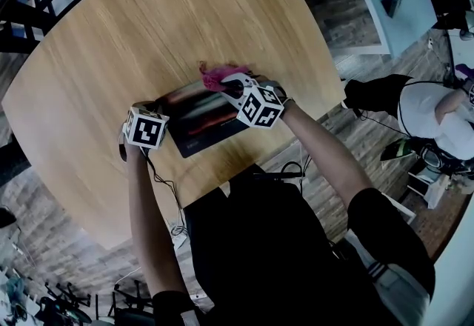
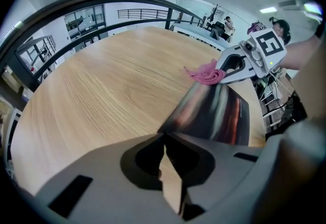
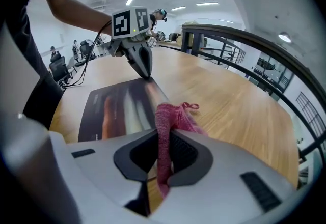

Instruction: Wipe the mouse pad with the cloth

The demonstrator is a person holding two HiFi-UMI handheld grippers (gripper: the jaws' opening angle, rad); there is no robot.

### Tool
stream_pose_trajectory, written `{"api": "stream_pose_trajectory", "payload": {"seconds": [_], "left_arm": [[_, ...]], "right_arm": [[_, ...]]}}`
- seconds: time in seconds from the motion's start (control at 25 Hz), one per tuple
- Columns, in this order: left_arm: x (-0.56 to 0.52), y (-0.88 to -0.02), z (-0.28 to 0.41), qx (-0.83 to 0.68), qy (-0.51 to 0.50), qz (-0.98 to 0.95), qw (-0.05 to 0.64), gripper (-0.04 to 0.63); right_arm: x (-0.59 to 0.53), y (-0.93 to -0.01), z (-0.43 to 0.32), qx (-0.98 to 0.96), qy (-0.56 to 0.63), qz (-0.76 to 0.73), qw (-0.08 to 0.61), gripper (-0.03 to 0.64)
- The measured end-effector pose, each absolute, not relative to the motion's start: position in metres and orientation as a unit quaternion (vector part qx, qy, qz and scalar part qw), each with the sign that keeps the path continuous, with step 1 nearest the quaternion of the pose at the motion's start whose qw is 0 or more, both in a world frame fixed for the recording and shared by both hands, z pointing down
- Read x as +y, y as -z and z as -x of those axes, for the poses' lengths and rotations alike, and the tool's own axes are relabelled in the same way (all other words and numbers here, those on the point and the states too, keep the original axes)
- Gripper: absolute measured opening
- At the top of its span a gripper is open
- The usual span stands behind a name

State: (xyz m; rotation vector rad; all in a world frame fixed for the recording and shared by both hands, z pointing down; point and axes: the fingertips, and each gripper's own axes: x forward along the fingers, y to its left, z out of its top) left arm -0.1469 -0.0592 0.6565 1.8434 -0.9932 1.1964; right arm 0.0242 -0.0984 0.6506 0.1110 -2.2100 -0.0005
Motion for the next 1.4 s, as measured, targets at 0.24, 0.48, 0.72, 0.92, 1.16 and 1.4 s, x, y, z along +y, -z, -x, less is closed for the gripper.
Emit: {"api": "stream_pose_trajectory", "payload": {"seconds": [0.24,0.48,0.72,0.92,1.16,1.4], "left_arm": [[-0.058,-0.658,0.149,-0.387,-0.464,-0.712,0.358,0.028],[-0.059,-0.658,0.150,-0.390,-0.469,-0.709,0.353,0.028],[-0.059,-0.658,0.148,-0.391,-0.471,-0.709,0.351,0.028],[-0.058,-0.659,0.148,-0.392,-0.472,-0.708,0.349,0.028],[-0.059,-0.658,0.149,-0.396,-0.473,-0.706,0.348,0.026],[-0.059,-0.658,0.150,-0.401,-0.475,-0.704,0.344,0.027]], "right_arm": [[-0.081,-0.652,-0.023,-0.896,0.003,-0.026,0.443,0.054],[-0.064,-0.652,-0.024,-0.897,0.002,-0.008,0.442,0.054],[-0.047,-0.653,-0.028,-0.897,0.003,0.003,0.442,0.054],[-0.033,-0.653,-0.031,-0.897,0.004,0.012,0.443,0.054],[-0.017,-0.653,-0.034,-0.896,0.005,0.024,0.443,0.054],[0.003,-0.653,-0.039,-0.896,0.002,0.037,0.443,0.054]]}}
